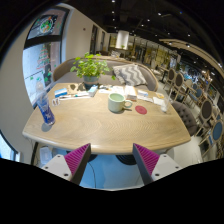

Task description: Pour water

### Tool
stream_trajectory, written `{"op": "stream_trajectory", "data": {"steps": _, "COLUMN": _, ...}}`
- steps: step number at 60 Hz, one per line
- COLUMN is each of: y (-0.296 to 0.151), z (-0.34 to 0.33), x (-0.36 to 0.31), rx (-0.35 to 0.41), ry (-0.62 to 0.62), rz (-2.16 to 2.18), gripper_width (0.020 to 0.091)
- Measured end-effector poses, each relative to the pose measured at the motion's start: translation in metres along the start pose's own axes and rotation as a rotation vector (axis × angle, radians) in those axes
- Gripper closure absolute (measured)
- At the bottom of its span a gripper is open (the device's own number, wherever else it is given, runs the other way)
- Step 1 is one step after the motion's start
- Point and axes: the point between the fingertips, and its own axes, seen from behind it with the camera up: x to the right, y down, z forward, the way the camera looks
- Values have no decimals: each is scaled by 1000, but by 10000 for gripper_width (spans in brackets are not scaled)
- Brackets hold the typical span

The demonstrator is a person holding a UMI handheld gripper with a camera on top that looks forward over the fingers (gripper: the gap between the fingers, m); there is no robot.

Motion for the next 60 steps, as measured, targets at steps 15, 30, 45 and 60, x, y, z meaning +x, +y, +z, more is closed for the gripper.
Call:
{"op": "stream_trajectory", "data": {"steps": 15, "y": 31, "z": -4, "x": -132, "rx": -13, "ry": -96, "rz": -1, "gripper_width": 245}}
{"op": "stream_trajectory", "data": {"steps": 30, "y": -20, "z": 28, "x": -258, "rx": 108, "ry": -224, "rz": 29, "gripper_width": 242}}
{"op": "stream_trajectory", "data": {"steps": 45, "y": -99, "z": 106, "x": -323, "rx": 221, "ry": -222, "rz": 87, "gripper_width": 241}}
{"op": "stream_trajectory", "data": {"steps": 60, "y": -123, "z": 165, "x": -349, "rx": 268, "ry": -196, "rz": 94, "gripper_width": 525}}
